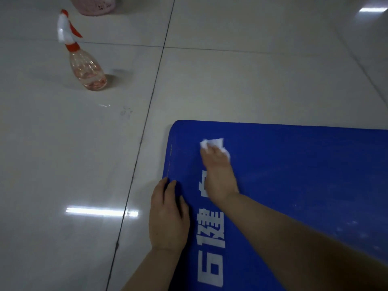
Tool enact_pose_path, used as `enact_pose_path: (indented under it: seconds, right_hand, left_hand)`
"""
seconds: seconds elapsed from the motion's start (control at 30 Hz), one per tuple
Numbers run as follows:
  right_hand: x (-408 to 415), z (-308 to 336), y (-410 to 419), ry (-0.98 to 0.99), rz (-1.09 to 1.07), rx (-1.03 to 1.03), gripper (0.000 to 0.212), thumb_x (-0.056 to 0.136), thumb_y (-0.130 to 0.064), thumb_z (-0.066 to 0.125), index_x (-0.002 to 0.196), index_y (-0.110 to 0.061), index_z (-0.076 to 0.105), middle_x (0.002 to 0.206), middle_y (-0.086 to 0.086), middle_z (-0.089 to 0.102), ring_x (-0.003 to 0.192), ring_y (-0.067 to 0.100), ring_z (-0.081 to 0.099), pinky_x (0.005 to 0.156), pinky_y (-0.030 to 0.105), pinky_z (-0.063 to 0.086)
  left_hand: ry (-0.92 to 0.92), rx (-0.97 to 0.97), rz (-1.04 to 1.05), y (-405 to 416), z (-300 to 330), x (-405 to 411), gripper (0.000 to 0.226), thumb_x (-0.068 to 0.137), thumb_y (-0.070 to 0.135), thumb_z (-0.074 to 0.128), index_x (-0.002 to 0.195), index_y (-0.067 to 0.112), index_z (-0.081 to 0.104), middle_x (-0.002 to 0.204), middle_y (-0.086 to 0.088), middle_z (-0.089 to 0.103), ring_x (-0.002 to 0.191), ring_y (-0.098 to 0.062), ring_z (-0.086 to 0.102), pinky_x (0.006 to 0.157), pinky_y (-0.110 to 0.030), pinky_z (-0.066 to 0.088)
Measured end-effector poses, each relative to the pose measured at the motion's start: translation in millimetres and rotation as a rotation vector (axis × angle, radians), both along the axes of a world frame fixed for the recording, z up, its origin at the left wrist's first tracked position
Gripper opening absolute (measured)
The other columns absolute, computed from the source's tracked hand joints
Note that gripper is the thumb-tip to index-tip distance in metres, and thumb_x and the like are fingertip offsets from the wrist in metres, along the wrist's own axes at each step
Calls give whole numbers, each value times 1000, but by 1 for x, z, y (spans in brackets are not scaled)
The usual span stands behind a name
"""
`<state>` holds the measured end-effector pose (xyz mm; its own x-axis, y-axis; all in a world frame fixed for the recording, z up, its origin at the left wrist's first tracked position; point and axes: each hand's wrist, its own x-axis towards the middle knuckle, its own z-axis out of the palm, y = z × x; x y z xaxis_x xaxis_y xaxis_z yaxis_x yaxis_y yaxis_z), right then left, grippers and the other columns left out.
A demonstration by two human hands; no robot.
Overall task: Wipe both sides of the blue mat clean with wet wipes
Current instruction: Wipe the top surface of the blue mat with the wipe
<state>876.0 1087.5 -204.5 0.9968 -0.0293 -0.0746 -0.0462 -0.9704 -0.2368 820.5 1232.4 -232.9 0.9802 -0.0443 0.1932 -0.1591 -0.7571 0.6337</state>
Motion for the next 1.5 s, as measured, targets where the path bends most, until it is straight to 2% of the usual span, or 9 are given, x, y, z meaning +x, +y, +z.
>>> enact_pose_path:
  seconds: [0.27,0.4,0.53,0.67,0.83,1.07,1.2,1.33,1.5]
  right_hand:
    - [-1,-5,22,-42,390,33,88,78,13,53,153,-11,12,160,6,10,147,19,10,114,29,-12]
    - [-41,-11,-37,-131,0,8,96,53,20,69,141,-8,43,142,12,45,126,26,50,110,41,28]
    - [-55,-9,-46,-101,-193,-12,84,75,8,60,148,-1,21,155,14,25,142,28,27,115,43,29]
    - [-40,-10,19,-131,14,98,64,84,-11,50,146,-9,32,150,3,37,140,16,31,115,21,18]
    - [-37,-3,26,6,303,51,79,89,-1,47,152,-11,0,160,5,-3,147,18,-5,119,30,-6]
    - [-81,-6,-24,-59,-322,112,77,88,2,40,153,-15,1,160,3,-4,147,18,-7,120,30,-2]
    - [-59,-8,45,-101,-47,187,67,87,-8,58,148,-9,30,155,9,26,144,25,22,118,34,13]
    - [-53,-5,76,91,345,283,52,99,-22,40,149,-19,27,158,0,18,146,17,8,119,32,-3]
    - [-90,-8,14,-61,-49,259,57,94,-1,38,149,-11,25,159,5,16,146,16,9,115,17,-2]
  left_hand:
    - [12,-159,50,3,-1,5,28,82,-12,57,107,0,55,125,-17,55,112,-16,48,100,-13,29]
    - [25,-111,25,2,-1,5,21,81,-6,59,100,3,58,127,-17,54,109,-24,55,94,-26,40]
    - [49,-69,21,2,0,5,18,82,-4,62,97,3,62,129,-17,53,109,-28,57,90,-29,40]
    - [66,-71,21,3,1,5,20,80,-4,61,99,3,62,131,-17,52,114,-29,55,93,-29,39]
    - [79,-93,34,3,3,5,24,81,-7,59,101,4,62,133,-16,51,118,-28,53,95,-30,39]
    - [68,-138,63,0,7,4,22,86,-4,54,106,3,61,129,-13,52,110,-24,54,88,-28,41]
    - [-17,-285,125,4,23,0,23,86,3,46,103,7,60,117,-4,54,105,-6,48,91,-7,34]
    - [-104,-388,179,15,41,2,25,88,20,37,103,14,57,107,2,53,96,5,44,87,3,28]
    - [-40,-440,206,27,34,-7,27,88,11,38,107,18,55,110,3,54,102,0,47,89,-3,33]
